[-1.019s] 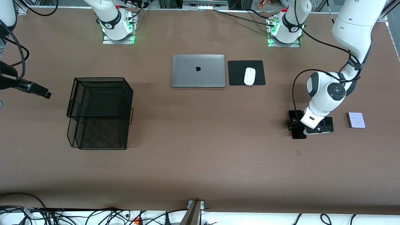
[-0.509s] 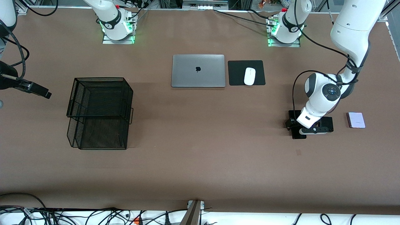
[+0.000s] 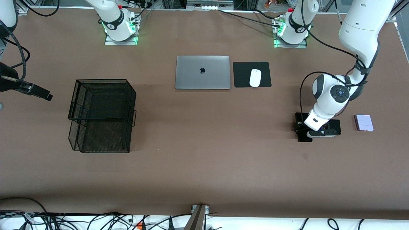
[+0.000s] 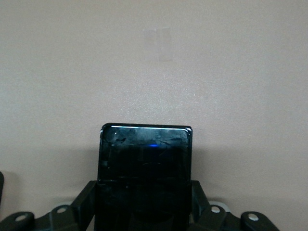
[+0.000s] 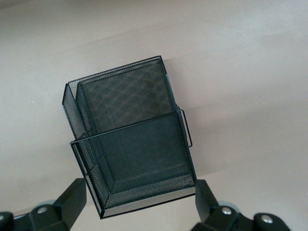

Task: Place phones with both arms
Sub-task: 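Lower the left gripper and grasp the tall black phone, then carry the black phone with the left gripper to the table middle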

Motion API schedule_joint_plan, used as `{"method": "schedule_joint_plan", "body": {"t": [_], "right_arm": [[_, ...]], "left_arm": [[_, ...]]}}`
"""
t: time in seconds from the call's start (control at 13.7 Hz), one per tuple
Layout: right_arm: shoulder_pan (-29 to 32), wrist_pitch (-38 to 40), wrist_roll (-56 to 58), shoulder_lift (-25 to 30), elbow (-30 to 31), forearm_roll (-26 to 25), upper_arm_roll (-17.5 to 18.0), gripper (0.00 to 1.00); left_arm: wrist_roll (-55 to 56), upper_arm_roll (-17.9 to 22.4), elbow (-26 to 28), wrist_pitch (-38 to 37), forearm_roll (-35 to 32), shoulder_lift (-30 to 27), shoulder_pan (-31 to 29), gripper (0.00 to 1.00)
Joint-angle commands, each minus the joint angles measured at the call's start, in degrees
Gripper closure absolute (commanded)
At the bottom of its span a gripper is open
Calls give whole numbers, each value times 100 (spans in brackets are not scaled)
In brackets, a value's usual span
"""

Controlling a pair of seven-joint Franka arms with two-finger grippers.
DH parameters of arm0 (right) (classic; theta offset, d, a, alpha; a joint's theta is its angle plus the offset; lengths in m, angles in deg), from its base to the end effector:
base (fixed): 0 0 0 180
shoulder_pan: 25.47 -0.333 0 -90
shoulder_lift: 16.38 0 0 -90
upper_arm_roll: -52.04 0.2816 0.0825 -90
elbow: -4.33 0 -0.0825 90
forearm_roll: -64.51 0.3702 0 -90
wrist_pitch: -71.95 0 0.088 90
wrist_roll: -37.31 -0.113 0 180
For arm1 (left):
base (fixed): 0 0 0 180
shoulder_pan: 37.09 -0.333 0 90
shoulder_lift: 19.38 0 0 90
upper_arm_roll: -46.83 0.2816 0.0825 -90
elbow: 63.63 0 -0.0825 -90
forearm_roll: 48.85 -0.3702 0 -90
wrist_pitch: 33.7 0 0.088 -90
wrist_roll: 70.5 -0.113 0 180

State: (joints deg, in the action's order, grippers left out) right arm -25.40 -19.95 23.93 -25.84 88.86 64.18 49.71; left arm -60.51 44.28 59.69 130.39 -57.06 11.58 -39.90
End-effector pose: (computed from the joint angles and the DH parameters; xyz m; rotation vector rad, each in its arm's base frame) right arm 0.5860 -0.0235 0.5377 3.0958 -0.4279 -0.0547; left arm 0.5563 -0.0061 0.1382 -3.1146 -0.0822 -0.2725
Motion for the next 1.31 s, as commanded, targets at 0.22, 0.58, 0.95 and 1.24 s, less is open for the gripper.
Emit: {"method": "schedule_joint_plan", "body": {"t": [0.22, 0.58, 0.95, 1.24], "right_arm": [[36, -12, 46, 111, 64, -29, 39, 0], [36, -4, 55, 119, 72, -29, 40, 0], [36, -56, 46, 76, 72, -11, 40, 0], [19, -100, 46, 41, 72, -20, 48, 0]], "left_arm": [[65, 8, -151, -61, -67, 112, -124, 100], [117, -36, -1273, -2053, -5, 33, 25, 100], [1388, -36, -2119, -2821, 4, 156, 937, 100], [2656, -36, -2812, -3049, 4, 595, 2036, 100]]}}
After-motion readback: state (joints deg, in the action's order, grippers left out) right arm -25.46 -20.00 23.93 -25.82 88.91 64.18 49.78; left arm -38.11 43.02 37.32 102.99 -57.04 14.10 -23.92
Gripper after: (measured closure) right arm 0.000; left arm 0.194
